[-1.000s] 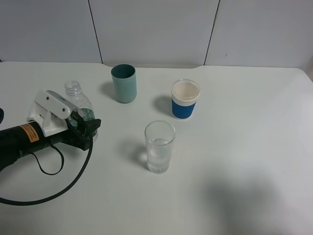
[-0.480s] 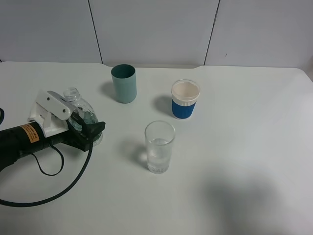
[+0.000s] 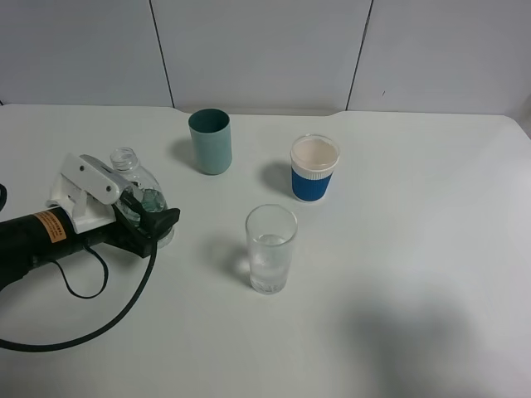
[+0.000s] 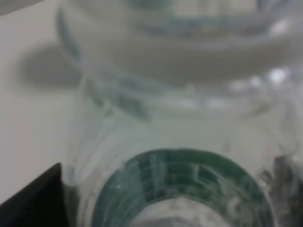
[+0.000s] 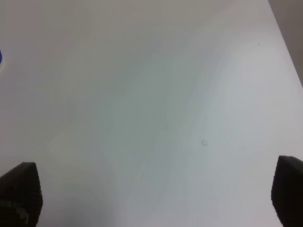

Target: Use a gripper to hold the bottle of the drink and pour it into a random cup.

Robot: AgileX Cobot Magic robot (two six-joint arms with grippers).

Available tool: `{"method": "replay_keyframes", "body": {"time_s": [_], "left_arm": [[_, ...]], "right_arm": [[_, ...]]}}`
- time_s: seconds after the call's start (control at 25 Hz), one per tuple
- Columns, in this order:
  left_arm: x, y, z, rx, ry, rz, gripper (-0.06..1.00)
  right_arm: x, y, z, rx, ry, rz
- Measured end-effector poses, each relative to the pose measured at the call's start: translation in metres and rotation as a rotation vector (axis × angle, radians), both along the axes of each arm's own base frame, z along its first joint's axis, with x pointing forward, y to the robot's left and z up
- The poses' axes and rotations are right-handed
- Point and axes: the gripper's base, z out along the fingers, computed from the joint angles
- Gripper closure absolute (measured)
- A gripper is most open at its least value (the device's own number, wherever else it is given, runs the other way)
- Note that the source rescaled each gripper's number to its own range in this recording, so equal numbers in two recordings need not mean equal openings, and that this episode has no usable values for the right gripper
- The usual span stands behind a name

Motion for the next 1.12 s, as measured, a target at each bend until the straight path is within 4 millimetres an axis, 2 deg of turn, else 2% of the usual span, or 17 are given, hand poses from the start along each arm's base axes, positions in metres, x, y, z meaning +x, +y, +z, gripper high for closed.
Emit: {"method": "replay_keyframes", "body": {"time_s": [0.24, 0.48, 1.12], "left_arm": [[-0.002, 0.000, 0.001, -0.002, 0.000, -0.001, 0.29], [-0.003, 0.000, 0.013, -0.014, -0.050, -0.005, 0.29], [-0.053, 0.021, 0.029, -0.017, -0.048, 0.102, 0.29]], "right_arm": [[0.000, 0.000, 0.000, 0.000, 0.000, 0.000], [0.000, 0.000, 0.000, 0.000, 0.000, 0.000], [0.000, 0.000, 0.000, 0.000, 0.000, 0.000]]}}
